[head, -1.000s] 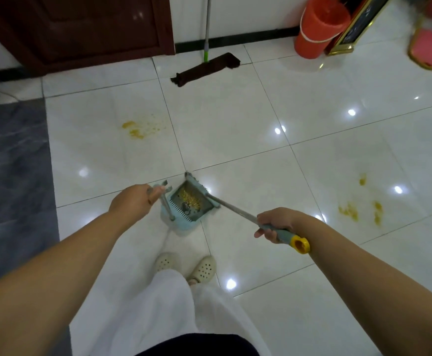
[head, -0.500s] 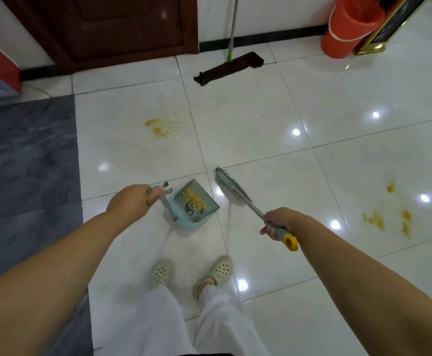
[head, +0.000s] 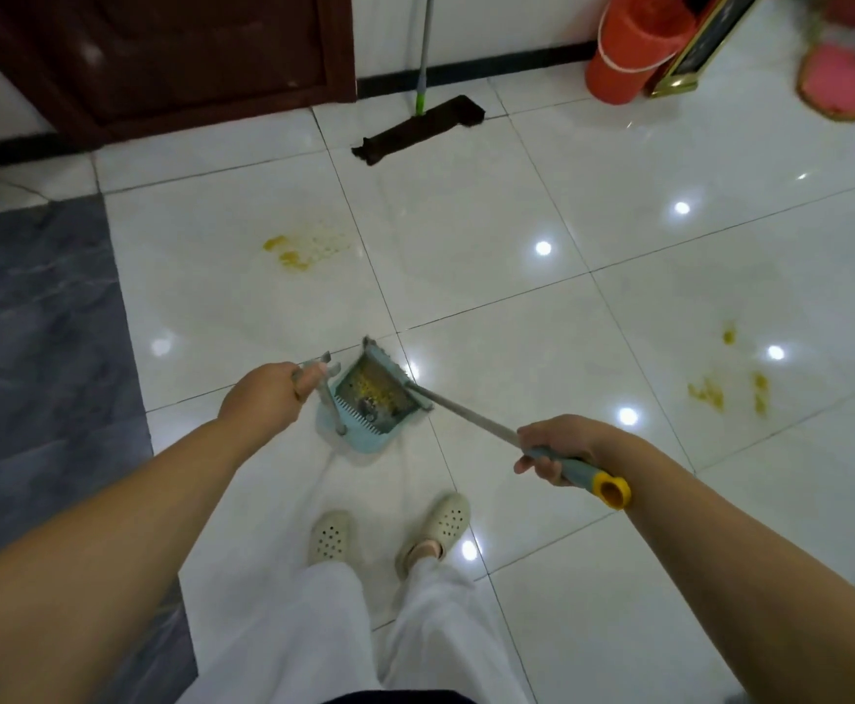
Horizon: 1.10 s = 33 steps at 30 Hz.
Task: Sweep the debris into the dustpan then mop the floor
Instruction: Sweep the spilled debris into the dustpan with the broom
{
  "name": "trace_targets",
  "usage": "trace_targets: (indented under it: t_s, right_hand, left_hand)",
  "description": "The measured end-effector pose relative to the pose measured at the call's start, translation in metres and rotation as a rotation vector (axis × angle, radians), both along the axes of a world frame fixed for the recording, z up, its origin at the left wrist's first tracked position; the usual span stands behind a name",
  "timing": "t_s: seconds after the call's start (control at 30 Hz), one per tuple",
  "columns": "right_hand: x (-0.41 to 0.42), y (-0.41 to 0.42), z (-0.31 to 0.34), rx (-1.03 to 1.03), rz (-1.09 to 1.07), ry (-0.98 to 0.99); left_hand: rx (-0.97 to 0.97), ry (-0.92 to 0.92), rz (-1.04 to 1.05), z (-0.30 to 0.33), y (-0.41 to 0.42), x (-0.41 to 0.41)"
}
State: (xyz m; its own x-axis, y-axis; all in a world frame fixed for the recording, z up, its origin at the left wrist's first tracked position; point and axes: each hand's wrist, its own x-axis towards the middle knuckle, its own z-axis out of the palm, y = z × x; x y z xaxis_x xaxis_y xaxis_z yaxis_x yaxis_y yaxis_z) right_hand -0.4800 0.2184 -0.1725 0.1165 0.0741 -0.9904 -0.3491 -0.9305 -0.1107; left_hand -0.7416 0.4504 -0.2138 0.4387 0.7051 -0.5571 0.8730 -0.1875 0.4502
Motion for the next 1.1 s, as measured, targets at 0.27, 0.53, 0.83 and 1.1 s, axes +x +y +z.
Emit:
trace_targets:
  t_s: [0.27,0.53,0.83,1.1]
  right_hand:
    - [-0.029,0.03,-0.028,0.001,-0.095,-0.11]
    - [-0.086,0.03,-0.036,-0.032,-0.051,0.054]
    - [-0.082,0.022,-0.005,-0.011,-0.085,0.039]
    - [-0.088,0.054,-0.02,0.014,-0.195,-0.042]
  left_hand:
    - [0.011,-0.004,-0.029,-0.005,0.024,-0.049]
    - [0.063,0.022,-0.103,-0.012,0.035,-0.074]
    - [0.059,0.009,-0.102,-0.012,0.049,-0.096]
    - [0.084,0.06,-0.104,-0.015,0.067,-0.127]
